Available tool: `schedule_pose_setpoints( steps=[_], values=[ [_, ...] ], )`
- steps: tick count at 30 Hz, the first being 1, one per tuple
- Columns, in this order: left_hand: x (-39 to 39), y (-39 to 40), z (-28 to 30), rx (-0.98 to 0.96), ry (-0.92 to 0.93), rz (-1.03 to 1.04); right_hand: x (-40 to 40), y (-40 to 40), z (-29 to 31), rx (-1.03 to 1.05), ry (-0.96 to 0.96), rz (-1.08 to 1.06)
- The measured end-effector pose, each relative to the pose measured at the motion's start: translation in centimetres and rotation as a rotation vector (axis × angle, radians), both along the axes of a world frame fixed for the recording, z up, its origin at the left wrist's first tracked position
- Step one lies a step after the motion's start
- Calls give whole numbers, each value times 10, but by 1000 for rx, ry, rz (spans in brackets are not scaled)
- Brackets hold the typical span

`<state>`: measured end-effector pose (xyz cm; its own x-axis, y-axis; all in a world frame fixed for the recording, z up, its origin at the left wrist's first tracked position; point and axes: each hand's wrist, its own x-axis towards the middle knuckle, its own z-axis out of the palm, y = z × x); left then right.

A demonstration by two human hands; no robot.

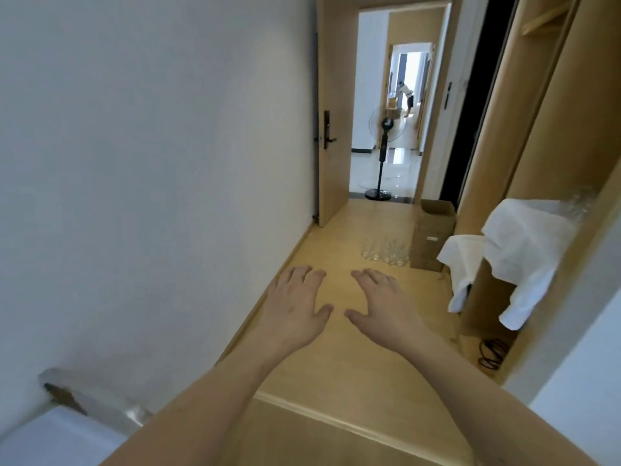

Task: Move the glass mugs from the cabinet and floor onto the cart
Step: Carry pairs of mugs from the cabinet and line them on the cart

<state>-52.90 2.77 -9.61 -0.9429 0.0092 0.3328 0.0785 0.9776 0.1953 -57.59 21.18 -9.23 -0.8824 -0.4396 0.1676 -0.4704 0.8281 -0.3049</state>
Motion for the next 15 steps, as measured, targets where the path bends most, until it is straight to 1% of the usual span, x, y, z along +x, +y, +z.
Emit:
schedule_pose_setpoints(
  steps=[5,8,15],
  values=[
    [-55,55,-3,35,-25,-71,-46,56,-7,-42,-47,-84],
    [-80,77,-10,34,-74,-111,-66,78,-16,-40,-78,-129],
    [-166,89,-13,3,-105,-239,-120,99,-29,-55,-107,-248]
  ],
)
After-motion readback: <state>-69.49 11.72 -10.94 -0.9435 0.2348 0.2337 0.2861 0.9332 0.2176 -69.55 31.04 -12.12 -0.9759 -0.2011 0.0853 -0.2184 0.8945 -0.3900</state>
